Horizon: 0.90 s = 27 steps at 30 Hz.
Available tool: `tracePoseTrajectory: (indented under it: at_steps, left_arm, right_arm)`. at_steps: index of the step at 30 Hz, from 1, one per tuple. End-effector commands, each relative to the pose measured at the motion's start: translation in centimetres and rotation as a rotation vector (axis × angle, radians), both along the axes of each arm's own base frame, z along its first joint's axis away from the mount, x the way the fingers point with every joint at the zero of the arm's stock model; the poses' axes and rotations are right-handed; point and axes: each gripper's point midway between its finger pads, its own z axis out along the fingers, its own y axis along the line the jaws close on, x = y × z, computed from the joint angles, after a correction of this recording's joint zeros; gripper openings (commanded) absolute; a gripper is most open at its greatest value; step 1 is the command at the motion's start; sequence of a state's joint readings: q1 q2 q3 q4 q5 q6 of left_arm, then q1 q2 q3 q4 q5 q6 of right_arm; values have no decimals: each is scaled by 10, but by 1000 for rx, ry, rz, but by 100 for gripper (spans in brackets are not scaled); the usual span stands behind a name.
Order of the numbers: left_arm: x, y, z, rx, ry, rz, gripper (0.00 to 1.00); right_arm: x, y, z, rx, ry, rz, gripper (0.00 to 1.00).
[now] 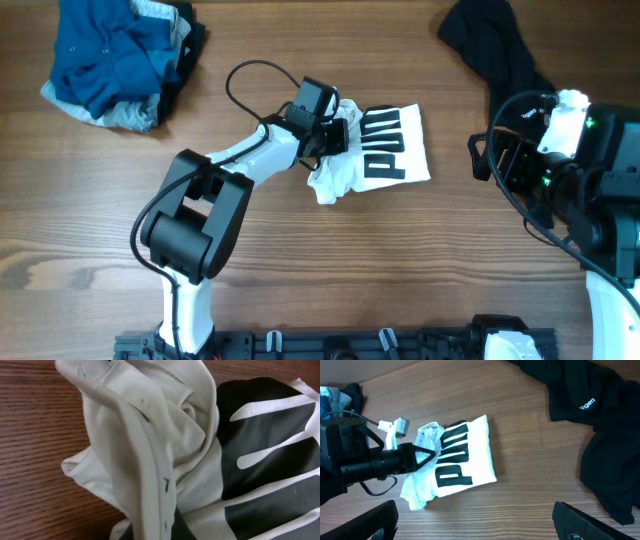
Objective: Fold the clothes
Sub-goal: 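Lift the bundle with the left gripper and carry it to the top-left pile, then lower the bundle onto the blue clothes pile and open the left gripper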
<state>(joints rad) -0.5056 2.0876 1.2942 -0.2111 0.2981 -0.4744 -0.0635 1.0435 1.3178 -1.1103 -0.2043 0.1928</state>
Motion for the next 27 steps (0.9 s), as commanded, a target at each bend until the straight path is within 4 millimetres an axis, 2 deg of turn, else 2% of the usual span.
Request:
tracePoseTrajectory:
  at_steps: [1,6,11,16,19,23,27]
  left_arm:
    - [1,1,18,-42,-7,3,4]
    - [27,21,90,-137,-125,103,4]
    - [44,57,161,-216,-241,206,4]
    - [56,94,223,-272,-388,277,4]
    - [66,114,251,-301,-478,317,4]
    - [88,166,274,-343,-546,491,4]
    - [107,240,290,-363,-614,720,4]
  right_arm:
    - [2,0,3,-9,-14,8,100]
    - [6,0,0,-7,-7,7,100]
    - [11,2,-6,6,18,16,100]
    - [20,5,-17,26,56,31,100]
    - [26,7,-25,34,84,38,100]
    - [33,15,-39,38,134,66,100]
    - [41,33,-53,35,172,125,100]
